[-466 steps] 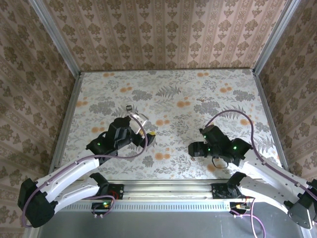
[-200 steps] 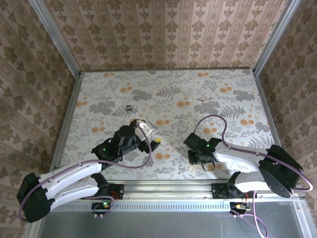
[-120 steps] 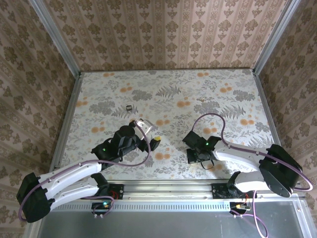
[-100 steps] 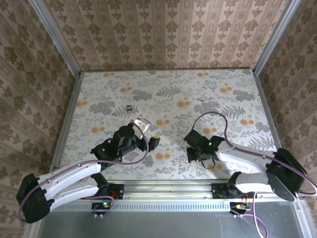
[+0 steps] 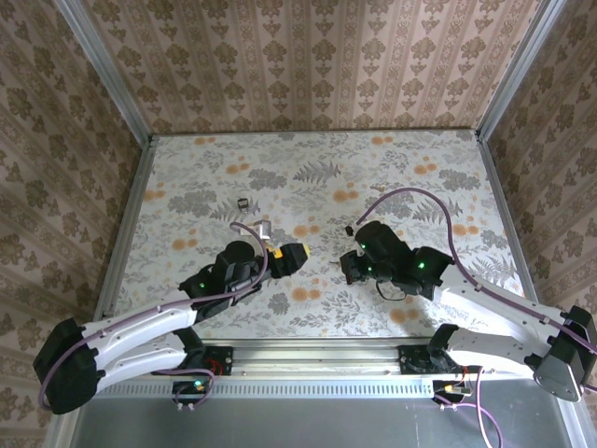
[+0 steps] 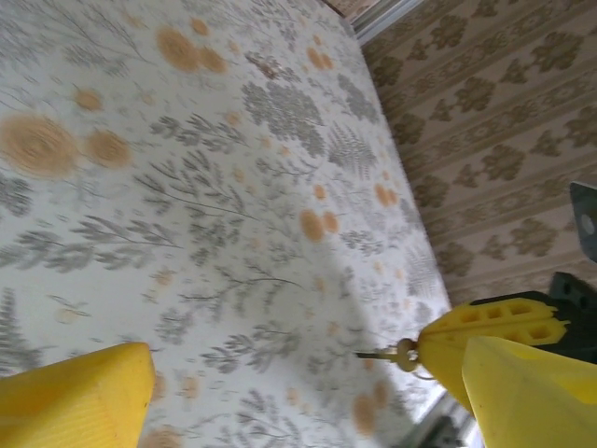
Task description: Unlock with the key
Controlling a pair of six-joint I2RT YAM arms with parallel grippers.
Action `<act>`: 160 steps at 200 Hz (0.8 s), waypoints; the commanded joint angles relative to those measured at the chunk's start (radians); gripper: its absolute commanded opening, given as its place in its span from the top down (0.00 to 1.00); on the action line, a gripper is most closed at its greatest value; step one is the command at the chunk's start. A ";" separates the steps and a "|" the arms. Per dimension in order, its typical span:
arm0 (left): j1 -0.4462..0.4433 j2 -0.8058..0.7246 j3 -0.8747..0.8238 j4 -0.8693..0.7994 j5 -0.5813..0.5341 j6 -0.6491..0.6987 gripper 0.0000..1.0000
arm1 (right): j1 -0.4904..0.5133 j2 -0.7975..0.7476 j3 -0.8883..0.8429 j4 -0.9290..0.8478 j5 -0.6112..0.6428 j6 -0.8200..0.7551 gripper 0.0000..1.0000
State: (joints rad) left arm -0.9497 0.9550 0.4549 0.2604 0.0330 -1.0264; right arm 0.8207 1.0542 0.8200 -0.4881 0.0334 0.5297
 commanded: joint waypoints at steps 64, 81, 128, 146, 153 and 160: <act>-0.023 0.231 -0.091 0.508 0.095 -0.438 0.19 | 0.003 -0.037 -0.015 0.195 -0.077 0.078 1.00; -0.024 0.267 -0.106 0.575 0.080 -0.477 0.21 | 0.003 -0.033 -0.024 0.217 -0.099 0.091 1.00; -0.025 0.379 -0.119 0.818 0.050 -0.550 0.26 | 0.003 -0.013 -0.048 0.259 -0.125 0.120 1.00; -0.029 0.424 -0.115 0.888 0.051 -0.571 0.33 | 0.003 -0.011 -0.061 0.276 -0.124 0.130 1.00; -0.033 0.440 -0.113 0.907 0.050 -0.575 0.36 | 0.003 -0.011 -0.065 0.280 -0.123 0.133 1.00; -0.036 0.453 -0.110 0.923 0.051 -0.579 0.39 | 0.003 -0.013 -0.068 0.281 -0.120 0.133 1.00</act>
State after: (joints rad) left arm -0.9707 1.3682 0.3466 1.0176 0.0971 -1.5593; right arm 0.8207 1.0382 0.7704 -0.2478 -0.0799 0.6365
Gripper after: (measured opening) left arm 0.657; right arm 0.058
